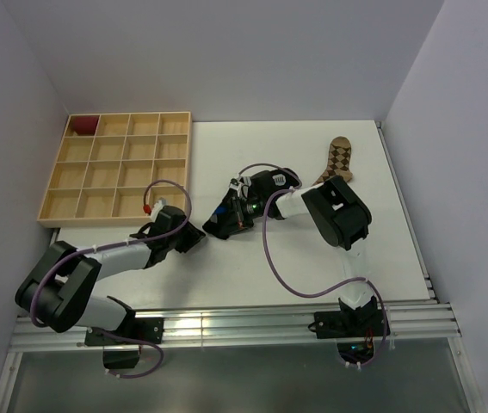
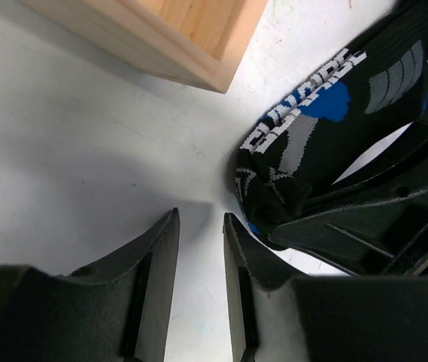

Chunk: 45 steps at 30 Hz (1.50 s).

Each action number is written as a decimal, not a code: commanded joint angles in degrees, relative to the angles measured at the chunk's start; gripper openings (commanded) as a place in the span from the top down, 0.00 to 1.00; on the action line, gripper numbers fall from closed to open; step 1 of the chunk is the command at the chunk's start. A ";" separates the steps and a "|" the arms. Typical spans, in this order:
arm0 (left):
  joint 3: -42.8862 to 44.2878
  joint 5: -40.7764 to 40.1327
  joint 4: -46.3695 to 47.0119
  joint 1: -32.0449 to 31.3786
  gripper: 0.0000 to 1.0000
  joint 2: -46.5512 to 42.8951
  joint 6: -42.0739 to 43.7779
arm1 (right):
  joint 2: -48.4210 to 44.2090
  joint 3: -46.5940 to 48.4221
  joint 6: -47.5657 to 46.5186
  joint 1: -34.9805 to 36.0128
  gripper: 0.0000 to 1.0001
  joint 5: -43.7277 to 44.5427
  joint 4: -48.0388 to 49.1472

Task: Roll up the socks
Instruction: Roll the sock at the center of the board.

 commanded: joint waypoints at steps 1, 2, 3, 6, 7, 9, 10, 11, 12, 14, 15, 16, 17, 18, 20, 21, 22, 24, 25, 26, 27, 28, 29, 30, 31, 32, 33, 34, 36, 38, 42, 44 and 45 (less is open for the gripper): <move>0.75 1.36 4.13 0.09 0.63 1.33 0.17 | 2.76 0.35 -0.93 -0.48 1.00 4.51 -3.33; 0.66 1.37 4.57 0.09 0.63 1.59 0.17 | 2.76 0.35 -0.84 -0.48 1.00 4.51 -3.24; 0.66 1.46 4.92 0.09 0.62 1.77 0.17 | 2.85 0.35 -0.67 -0.48 1.00 4.51 -3.24; 0.57 1.46 5.89 0.09 0.59 2.30 0.43 | 2.94 0.43 -0.75 -0.57 1.00 4.51 -3.42; 0.49 1.72 6.33 0.09 0.58 2.21 0.43 | 2.94 0.43 -0.75 -0.48 1.00 4.51 -3.42; 0.22 2.16 7.73 0.09 0.56 2.13 0.61 | 2.94 0.52 -0.93 -0.48 1.00 4.78 -3.77; -0.13 2.33 8.26 0.09 0.55 1.69 0.69 | 2.94 0.61 -1.02 -0.48 1.00 4.95 -3.86; -0.31 2.42 8.70 0.09 0.54 1.42 0.61 | 2.94 0.61 -1.11 -0.48 1.00 4.95 -3.94; -0.48 2.25 8.97 0.09 0.53 1.33 0.52 | 2.94 0.43 -1.02 -0.48 1.00 4.95 -3.60; -0.22 1.63 8.62 0.09 0.53 1.51 0.87 | 3.03 0.52 -1.02 -0.48 1.00 5.13 -3.77; 0.13 1.63 8.62 0.09 0.53 1.68 0.87 | 3.03 0.61 -1.11 -0.48 1.00 4.96 -3.94; 0.31 1.72 8.71 0.09 0.53 2.29 0.96 | 3.11 0.61 -1.11 -0.48 1.00 4.95 -3.94; 0.48 1.81 8.88 0.09 0.53 2.56 0.96 | 3.20 0.70 -1.19 -0.48 1.00 4.87 -3.94; 0.83 1.72 8.88 0.09 0.53 3.09 0.87 | 3.20 0.70 -1.19 -0.48 1.00 4.87 -4.03; 1.19 1.46 8.71 0.09 0.53 3.53 0.96 | 3.11 0.70 -1.11 -0.48 1.00 4.95 -3.94; 1.45 1.37 8.62 0.09 0.53 3.79 0.96 | 3.11 0.70 -1.19 -0.48 1.00 4.95 -4.03; 1.97 1.28 8.53 0.17 0.53 4.14 1.05 | 3.11 0.70 -1.19 -0.48 1.00 4.87 -4.03; 2.76 0.75 8.01 0.09 0.53 4.58 1.05 | 3.11 0.78 -1.28 -0.48 1.00 4.78 -4.29; 3.03 0.67 7.92 0.09 0.53 4.93 1.22 | 3.11 0.78 -1.28 -0.48 1.00 4.78 -4.30; 3.21 0.49 7.74 0.09 0.53 5.20 1.22 | 3.20 0.87 -1.28 -0.57 1.00 4.78 -4.30; 3.47 0.40 7.65 0.09 0.53 5.55 1.22 | 3.20 0.87 -1.37 -0.57 1.00 4.69 -4.38; 3.56 0.40 7.57 0.09 0.53 5.73 1.22 | 3.29 0.96 -1.28 -0.48 1.00 4.52 -4.47; 3.73 0.31 7.48 0.09 0.53 5.90 0.96 | 3.38 1.13 -1.46 -0.48 1.00 4.43 -4.65; 3.91 0.14 7.13 0.09 0.53 6.17 0.96 | 3.47 1.14 -1.54 -0.57 1.00 4.51 -4.82; 3.91 -0.04 6.95 0.09 0.53 6.52 0.87 | 3.47 1.22 -1.55 -0.48 1.00 4.51 -4.91; 4.00 -0.13 6.60 0.09 0.53 6.61 0.52 | 3.55 1.31 -1.55 -0.48 1.00 4.43 -5.00; 4.26 -0.65 5.55 0.09 0.53 7.04 0.43 | 3.64 1.31 -1.63 -0.57 1.00 4.51 -5.09; 4.35 -0.83 4.93 0.09 0.52 7.31 0.26 | 3.64 1.31 -1.55 -0.48 1.00 4.51 -5.09; 5.05 -1.35 3.27 0.09 0.53 8.18 -0.27 | 3.73 1.40 -1.55 -0.48 1.00 4.34 -5.17; 5.49 -1.88 0.80 0.09 0.53 8.80 -0.71 | 3.82 1.57 -1.55 -0.48 1.00 4.34 -5.17; 6.81 -2.50 -2.10 0.09 0.53 10.91 -1.76 | 3.73 1.75 -1.81 -0.48 1.00 4.34 -5.96; 7.25 -2.41 -3.59 0.09 0.53 11.53 -2.12 | 3.55 1.75 -1.90 -0.48 1.00 4.51 -6.23; 7.77 -2.50 -4.12 0.09 0.53 11.88 -2.29 | 3.47 1.75 -1.98 -0.48 1.00 4.60 -6.32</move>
